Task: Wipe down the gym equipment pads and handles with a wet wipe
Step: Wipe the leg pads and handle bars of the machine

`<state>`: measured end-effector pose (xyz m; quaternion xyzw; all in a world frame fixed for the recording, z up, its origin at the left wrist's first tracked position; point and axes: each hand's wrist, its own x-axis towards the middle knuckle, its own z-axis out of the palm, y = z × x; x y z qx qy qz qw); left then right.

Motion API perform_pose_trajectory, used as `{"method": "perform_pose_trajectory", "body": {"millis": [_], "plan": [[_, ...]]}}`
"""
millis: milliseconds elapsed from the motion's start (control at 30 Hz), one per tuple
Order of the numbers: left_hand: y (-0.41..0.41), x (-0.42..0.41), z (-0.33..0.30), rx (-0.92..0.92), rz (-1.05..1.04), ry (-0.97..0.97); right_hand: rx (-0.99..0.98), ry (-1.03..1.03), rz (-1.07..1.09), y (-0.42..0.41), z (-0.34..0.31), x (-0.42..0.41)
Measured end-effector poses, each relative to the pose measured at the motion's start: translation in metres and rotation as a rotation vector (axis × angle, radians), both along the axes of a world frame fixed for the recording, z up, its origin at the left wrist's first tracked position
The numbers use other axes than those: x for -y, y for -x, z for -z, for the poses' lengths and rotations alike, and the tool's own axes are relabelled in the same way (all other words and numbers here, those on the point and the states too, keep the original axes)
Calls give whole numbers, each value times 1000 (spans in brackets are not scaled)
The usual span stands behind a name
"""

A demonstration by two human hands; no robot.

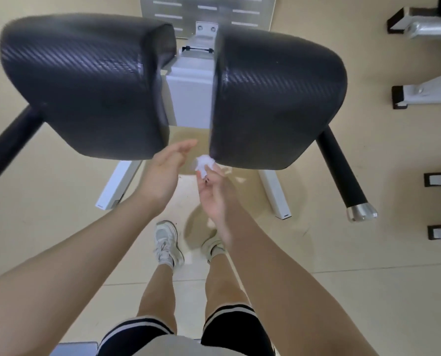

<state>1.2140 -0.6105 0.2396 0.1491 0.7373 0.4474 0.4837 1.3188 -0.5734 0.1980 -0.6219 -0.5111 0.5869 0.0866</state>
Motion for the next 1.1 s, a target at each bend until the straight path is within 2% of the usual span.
{"method": "perform_pose_trajectory", "body": {"millis": [100,167,267,433,500,533,633,700,767,833,967,1100], "plan": [[11,19,-12,40,-72,-42,-47,-349,-130,0,-48,-12],[19,30,-18,85,-81,-32,-10,-508,-87,10,-75,-28],[28,38,-30,118,-31,-19,220,-852,-348,28,-90,-51],[42,49,-39,174,23,-21,580,-1095,-751,41,-85,-38],[48,53,-38,199,42,-23,735,-1142,-830,45,-79,-31],[50,56,-37,209,49,-17,770,-1077,-879,46,-78,-25],[53,63,-39,237,70,-1,718,-677,-981,28,-53,-7],[51,64,-42,243,87,6,537,-494,-839,10,-56,0],[45,59,-46,243,115,18,360,-519,-549,-5,-72,2],[33,49,-54,247,154,34,268,-587,-353,-20,-95,-3],[-5,18,-72,287,271,47,165,-544,-43,-60,-136,-27],[-56,-18,-79,362,350,15,145,-535,97,-116,-139,-67]]}}
